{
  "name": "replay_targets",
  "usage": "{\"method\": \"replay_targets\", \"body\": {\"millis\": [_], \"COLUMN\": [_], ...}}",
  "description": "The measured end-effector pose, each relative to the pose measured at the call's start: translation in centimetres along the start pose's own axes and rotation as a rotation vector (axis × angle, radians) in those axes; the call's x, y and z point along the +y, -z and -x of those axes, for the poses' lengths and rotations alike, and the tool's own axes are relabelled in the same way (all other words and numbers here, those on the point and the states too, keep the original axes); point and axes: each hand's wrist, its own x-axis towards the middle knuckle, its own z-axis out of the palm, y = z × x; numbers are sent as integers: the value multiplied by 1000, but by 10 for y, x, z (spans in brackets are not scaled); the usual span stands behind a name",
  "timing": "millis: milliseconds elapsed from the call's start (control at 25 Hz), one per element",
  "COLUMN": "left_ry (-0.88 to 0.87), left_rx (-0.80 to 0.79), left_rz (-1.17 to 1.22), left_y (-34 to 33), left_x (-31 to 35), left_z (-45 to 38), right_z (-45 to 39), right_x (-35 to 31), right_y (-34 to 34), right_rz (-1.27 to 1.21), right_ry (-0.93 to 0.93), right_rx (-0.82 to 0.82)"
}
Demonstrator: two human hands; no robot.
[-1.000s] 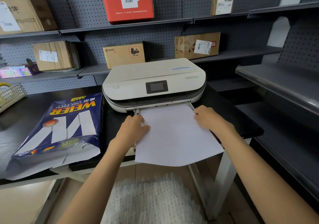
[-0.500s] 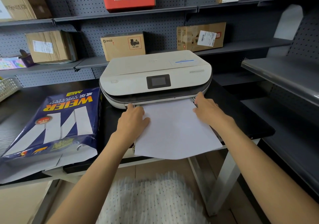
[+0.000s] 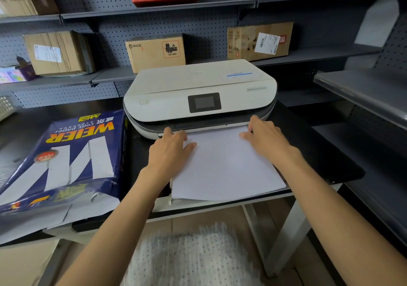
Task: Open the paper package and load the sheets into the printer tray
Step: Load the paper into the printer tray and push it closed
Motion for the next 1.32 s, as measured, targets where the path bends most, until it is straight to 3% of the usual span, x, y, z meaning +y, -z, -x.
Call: {"method": "replay_targets", "body": {"millis": [360,720,920,1120,1320], "left_ry": [-57,-82,-62,-107,-134], "left_rx": [51,86,30,-92,-193], "left_rz": [-54,-89,85,233,253], "left_y": [-2,-3,6,19,33], "left_x": [1,-3,-11,-18,-12], "left_z": [-7,-4,2,31,62], "right_z": [-3,8,21,41,61], "right_x": [-9,-4,-5,-11,-17], "right_y": [-1,-10,-9,-9,-11], "right_rz": [286,202,159,212,12], "right_ry": [-1,75,84,144,370], "right_rx": [89,85,71,-10,-211]}}
